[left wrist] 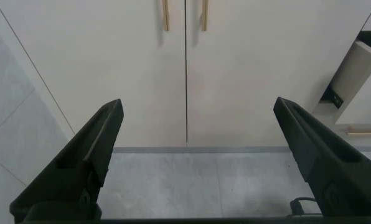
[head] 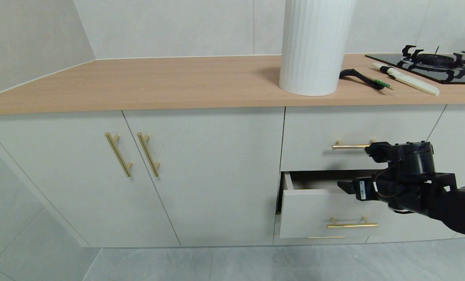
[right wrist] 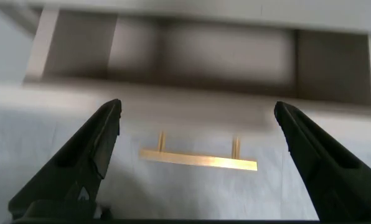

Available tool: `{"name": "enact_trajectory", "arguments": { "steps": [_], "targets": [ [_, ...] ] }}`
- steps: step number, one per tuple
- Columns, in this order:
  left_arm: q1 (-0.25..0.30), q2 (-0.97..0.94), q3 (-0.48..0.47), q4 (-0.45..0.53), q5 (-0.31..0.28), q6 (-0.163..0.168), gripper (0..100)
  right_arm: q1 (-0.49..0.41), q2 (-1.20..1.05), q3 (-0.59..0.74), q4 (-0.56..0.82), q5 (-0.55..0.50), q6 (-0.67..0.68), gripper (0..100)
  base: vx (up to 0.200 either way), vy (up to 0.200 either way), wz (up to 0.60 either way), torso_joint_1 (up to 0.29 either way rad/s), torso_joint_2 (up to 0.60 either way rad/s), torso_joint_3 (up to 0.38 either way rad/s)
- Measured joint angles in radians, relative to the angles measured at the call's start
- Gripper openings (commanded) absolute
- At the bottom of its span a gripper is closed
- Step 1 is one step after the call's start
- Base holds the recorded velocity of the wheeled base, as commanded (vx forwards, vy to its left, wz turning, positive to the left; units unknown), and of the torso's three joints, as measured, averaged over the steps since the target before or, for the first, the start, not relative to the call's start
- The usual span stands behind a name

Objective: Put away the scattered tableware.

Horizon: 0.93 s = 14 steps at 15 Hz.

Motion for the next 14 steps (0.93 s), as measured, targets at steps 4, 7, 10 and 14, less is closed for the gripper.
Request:
{"name": "enact_trajectory", "arguments": {
  "steps": [4, 7, 10, 14],
  "targets": [
    [0.0, 0.0, 0.0, 0.0, 0.0, 0.0, 100, -0.001, 0.118, 0.007, -0.147, -0.034, 0.006, 100, 0.0, 0.0, 0.0, 0.0, 0.0, 0.0],
    [0.0, 0.0, 0.0, 0.0, 0.0, 0.0, 100, -0.001, 0.148, 0.007, -0.156, -0.036, 0.036, 100, 0.0, 0.0, 0.0, 0.0, 0.0, 0.0],
    [0.0, 0.0, 0.0, 0.0, 0.0, 0.0, 100, -0.001, 0.148, 0.011, -0.141, -0.035, 0.036, 100, 0.0, 0.0, 0.0, 0.0, 0.0, 0.0],
    [0.0, 0.0, 0.0, 0.0, 0.0, 0.0, 100, -0.001, 0.103, 0.02, -0.033, -0.025, 0.039, 100, 0.0, 0.0, 0.0, 0.0, 0.0, 0.0]
  ]
}}
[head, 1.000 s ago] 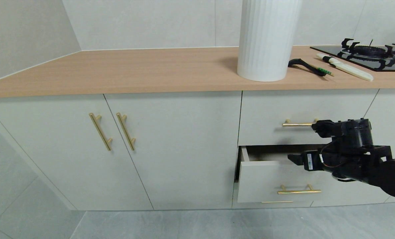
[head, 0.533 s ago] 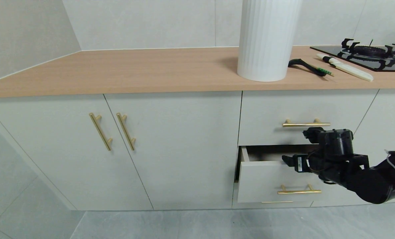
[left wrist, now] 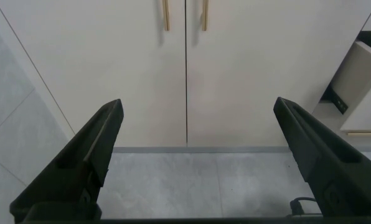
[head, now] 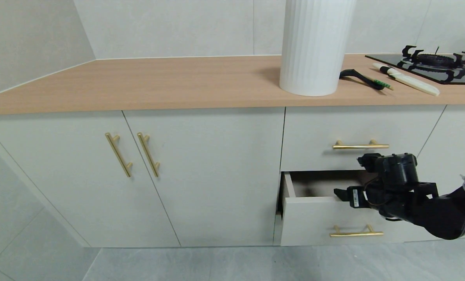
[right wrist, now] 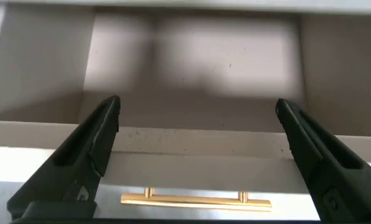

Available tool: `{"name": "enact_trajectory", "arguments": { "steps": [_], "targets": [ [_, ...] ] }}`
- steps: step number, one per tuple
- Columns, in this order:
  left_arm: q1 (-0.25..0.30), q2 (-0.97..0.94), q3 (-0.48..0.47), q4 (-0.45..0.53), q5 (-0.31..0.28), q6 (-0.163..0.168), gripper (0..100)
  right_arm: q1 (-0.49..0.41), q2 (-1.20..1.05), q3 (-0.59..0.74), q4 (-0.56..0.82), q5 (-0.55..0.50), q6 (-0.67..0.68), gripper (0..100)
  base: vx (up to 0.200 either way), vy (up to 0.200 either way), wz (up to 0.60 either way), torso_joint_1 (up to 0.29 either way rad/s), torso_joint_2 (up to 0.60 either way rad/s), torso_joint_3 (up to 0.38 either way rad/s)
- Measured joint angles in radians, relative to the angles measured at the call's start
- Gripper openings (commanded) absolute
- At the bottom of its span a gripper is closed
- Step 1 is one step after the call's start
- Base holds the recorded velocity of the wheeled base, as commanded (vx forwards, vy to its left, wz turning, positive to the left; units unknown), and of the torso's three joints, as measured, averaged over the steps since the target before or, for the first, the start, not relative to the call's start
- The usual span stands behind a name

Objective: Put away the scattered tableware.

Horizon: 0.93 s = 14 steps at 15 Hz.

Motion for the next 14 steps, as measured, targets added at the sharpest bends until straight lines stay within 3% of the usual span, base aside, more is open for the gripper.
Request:
{"name": "enact_trajectory", "arguments": {
  "steps": [5, 14],
  "targets": [
    [0.0, 0.0, 0.0, 0.0, 0.0, 0.0, 100, 0.01, -0.115, -0.01, 0.25, 0.04, -0.007, 100, 0.0, 0.0, 0.0, 0.0, 0.0, 0.0],
    [0.0, 0.0, 0.0, 0.0, 0.0, 0.0, 100, 0.02, -0.177, -0.072, 0.565, 0.043, -0.036, 100, 0.0, 0.0, 0.0, 0.0, 0.0, 0.0]
  ]
}}
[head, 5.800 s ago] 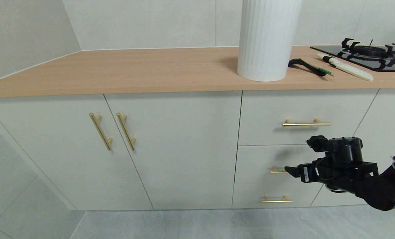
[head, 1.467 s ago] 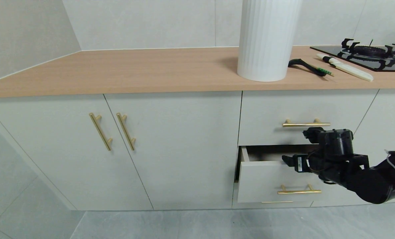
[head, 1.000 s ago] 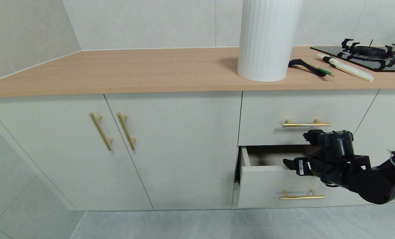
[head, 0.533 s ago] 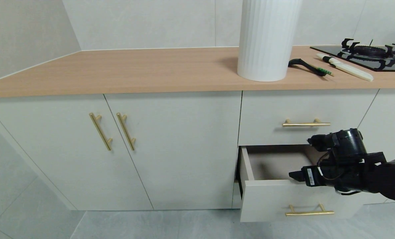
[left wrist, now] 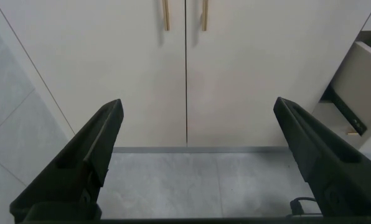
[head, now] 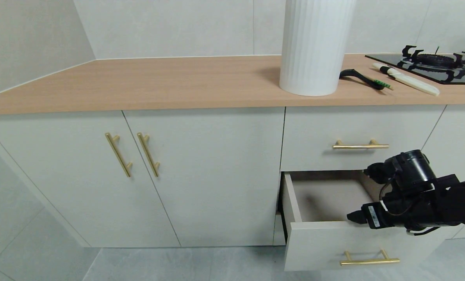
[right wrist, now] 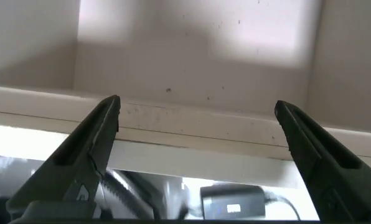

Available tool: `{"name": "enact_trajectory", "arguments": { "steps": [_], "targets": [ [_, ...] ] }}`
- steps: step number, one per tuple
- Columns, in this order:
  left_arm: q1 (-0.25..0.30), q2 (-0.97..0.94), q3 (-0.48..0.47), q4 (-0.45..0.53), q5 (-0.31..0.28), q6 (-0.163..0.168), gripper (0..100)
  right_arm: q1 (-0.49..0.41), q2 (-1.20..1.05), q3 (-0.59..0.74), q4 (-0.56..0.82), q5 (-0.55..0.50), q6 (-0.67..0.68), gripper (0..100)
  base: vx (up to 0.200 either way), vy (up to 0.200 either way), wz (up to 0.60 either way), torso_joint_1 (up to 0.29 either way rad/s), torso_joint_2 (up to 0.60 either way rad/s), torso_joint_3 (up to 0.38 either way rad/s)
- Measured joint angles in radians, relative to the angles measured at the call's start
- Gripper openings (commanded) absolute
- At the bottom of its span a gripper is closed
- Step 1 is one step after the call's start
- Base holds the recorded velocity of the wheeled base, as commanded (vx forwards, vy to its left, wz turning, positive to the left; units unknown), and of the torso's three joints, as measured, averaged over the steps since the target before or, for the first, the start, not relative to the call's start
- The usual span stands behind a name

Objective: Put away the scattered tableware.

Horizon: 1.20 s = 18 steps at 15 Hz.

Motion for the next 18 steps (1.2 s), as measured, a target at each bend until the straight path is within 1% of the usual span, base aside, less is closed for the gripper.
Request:
{"name": "enact_trajectory", "arguments": {
  "steps": [4, 6, 7, 9, 16, 18],
  "targets": [
    [0.0, 0.0, 0.0, 0.0, 0.0, 0.0, 100, 0.003, -0.019, -0.025, 0.099, 0.028, -0.003, 100, 0.0, 0.0, 0.0, 0.0, 0.0, 0.0],
    [0.0, 0.0, 0.0, 0.0, 0.0, 0.0, 100, 0.003, -0.034, -0.043, 0.206, 0.066, -0.017, 100, 0.0, 0.0, 0.0, 0.0, 0.0, 0.0],
    [0.001, 0.0, 0.0, 0.0, 0.0, 0.0, 100, 0.003, -0.041, -0.053, 0.236, 0.074, -0.029, 100, 0.0, 0.0, 0.0, 0.0, 0.0, 0.0],
    [0.0, 0.0, 0.0, 0.0, 0.0, 0.0, 100, 0.002, -0.052, -0.076, 0.363, 0.085, -0.073, 100, 0.0, 0.0, 0.0, 0.0, 0.0, 0.0],
    [0.0, 0.0, 0.0, 0.0, 0.0, 0.0, 100, 0.007, -0.059, -0.091, 0.532, 0.085, -0.166, 100, 0.0, 0.0, 0.0, 0.0, 0.0, 0.0],
    [0.0, 0.0, 0.0, 0.0, 0.0, 0.0, 100, 0.024, -0.059, -0.094, 0.579, 0.082, -0.18, 100, 0.0, 0.0, 0.0, 0.0, 0.0, 0.0]
  ]
}}
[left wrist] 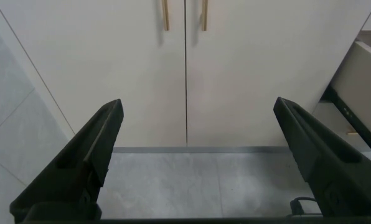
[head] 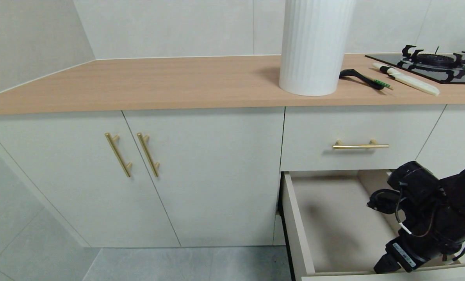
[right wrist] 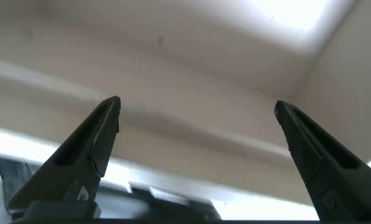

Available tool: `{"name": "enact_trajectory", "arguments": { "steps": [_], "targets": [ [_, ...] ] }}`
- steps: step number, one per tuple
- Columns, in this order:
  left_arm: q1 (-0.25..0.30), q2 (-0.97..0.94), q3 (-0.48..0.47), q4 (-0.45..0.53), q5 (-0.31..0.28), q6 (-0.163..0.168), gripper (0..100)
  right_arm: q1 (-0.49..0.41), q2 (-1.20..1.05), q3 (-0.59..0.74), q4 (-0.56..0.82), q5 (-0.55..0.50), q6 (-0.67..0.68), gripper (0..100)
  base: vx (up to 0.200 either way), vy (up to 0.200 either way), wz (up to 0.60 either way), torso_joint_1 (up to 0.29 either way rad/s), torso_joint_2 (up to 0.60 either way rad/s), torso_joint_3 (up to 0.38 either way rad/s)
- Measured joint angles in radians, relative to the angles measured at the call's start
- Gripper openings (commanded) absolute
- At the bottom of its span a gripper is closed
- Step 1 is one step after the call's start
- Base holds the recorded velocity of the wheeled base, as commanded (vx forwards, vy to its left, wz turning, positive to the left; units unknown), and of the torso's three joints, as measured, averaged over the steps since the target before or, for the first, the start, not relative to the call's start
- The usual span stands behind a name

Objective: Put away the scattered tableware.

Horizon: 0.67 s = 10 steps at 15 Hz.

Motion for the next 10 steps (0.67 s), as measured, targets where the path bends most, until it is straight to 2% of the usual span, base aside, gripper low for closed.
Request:
{"name": "enact_trajectory", "arguments": {
  "steps": [5, 10],
  "targets": [
    [0.0, 0.0, 0.0, 0.0, 0.0, 0.0, 100, 0.038, 0.007, 0.003, 0.125, -0.008, -0.038, 100, 0.0, 0.0, 0.0, 0.0, 0.0, 0.0],
    [0.0, 0.0, 0.0, 0.0, 0.0, 0.0, 100, 0.042, 0.012, -0.004, 0.126, -0.01, -0.037, 100, 0.0, 0.0, 0.0, 0.0, 0.0, 0.0]
  ]
}}
